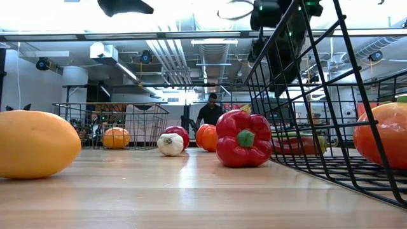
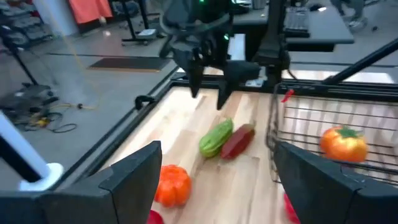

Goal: Sort produce into baskets
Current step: Put the green cucumber into the gold wire basket

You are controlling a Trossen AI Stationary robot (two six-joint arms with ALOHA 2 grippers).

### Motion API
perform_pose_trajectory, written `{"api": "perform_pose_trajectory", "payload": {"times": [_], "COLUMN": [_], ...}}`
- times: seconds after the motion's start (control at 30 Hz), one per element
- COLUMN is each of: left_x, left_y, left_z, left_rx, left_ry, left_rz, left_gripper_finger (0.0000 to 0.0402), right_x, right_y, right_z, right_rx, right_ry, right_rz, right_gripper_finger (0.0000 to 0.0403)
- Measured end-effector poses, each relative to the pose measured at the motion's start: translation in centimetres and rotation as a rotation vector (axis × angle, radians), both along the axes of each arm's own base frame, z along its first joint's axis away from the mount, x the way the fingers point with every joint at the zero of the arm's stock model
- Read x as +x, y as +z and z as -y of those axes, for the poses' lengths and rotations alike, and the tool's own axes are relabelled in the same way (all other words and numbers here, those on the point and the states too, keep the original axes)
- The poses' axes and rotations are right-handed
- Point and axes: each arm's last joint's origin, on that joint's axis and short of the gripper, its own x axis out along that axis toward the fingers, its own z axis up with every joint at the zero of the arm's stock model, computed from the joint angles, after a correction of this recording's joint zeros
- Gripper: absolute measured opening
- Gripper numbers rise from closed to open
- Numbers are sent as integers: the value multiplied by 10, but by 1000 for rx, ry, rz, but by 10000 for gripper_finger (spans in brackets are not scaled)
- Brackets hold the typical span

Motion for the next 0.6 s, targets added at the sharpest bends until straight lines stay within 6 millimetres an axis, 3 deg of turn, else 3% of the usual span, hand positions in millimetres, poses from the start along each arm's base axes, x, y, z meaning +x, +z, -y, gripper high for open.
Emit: {"api": "perform_pose_trajectory", "payload": {"times": [0.23,0.6], "left_x": [0,0], "left_y": [0,1], "left_z": [-2,-3], "left_rx": [73,88], "left_ry": [72,84], "left_rz": [-13,-11], "left_gripper_finger": [290,290], "right_x": [-5,-13], "right_y": [-30,-50], "right_z": [-2,-2], "right_rx": [37,62], "right_ry": [-4,-51], "right_rz": [-20,-43], "right_gripper_finger": [352,352]}}
